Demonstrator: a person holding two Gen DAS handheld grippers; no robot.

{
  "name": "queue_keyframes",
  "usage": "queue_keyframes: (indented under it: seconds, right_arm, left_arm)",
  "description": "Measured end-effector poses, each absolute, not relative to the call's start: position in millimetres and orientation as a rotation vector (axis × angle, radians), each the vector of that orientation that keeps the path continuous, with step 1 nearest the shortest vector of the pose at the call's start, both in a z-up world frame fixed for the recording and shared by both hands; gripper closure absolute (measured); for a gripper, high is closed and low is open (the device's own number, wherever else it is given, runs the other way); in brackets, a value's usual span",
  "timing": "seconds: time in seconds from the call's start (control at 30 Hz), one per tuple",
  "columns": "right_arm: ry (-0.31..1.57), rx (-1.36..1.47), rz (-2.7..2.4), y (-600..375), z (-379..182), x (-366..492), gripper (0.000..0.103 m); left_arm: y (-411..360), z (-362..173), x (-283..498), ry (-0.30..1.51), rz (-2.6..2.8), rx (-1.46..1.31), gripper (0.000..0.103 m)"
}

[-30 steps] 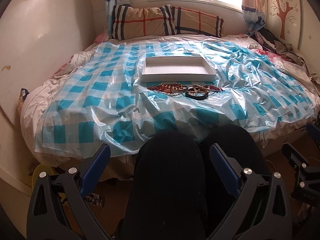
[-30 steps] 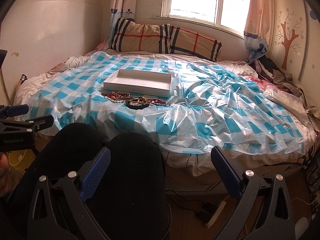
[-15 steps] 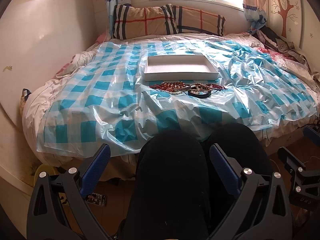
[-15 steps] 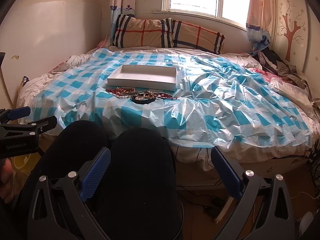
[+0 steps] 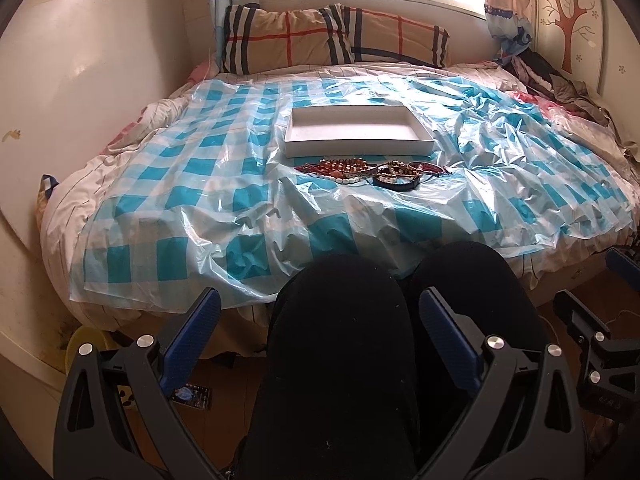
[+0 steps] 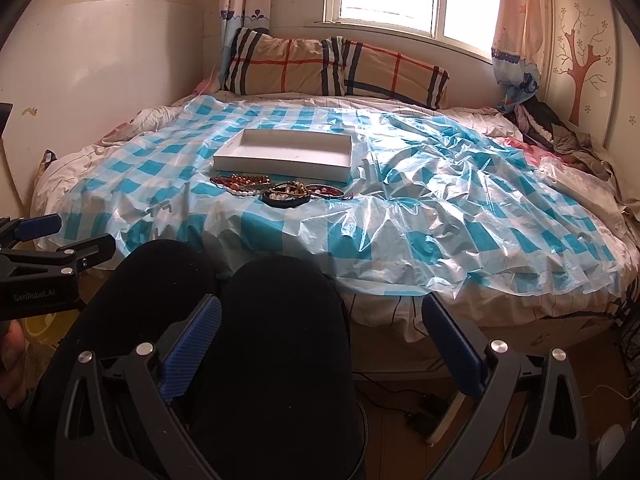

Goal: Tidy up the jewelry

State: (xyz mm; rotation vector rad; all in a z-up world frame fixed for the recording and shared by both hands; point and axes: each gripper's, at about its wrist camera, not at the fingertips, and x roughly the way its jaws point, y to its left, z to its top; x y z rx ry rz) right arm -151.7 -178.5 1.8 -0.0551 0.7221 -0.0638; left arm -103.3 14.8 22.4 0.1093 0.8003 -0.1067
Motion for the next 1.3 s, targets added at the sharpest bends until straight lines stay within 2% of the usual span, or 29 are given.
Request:
queue_keyframes:
  seconds: [0.4, 1.3]
  right_arm:
    - [0.733, -0.061, -0.058, -176.3, 0.3, -149.6, 0.007]
    - [0.74, -0.061, -0.059, -173.0, -4.7, -148.8, 0.007]
  left_arm:
    - [16.7, 16.6, -103.6, 0.841, -0.191, 0.018, 0.008]
    - [15.1, 21.4, -103.1, 0.815, -0.149, 0.057, 0.008]
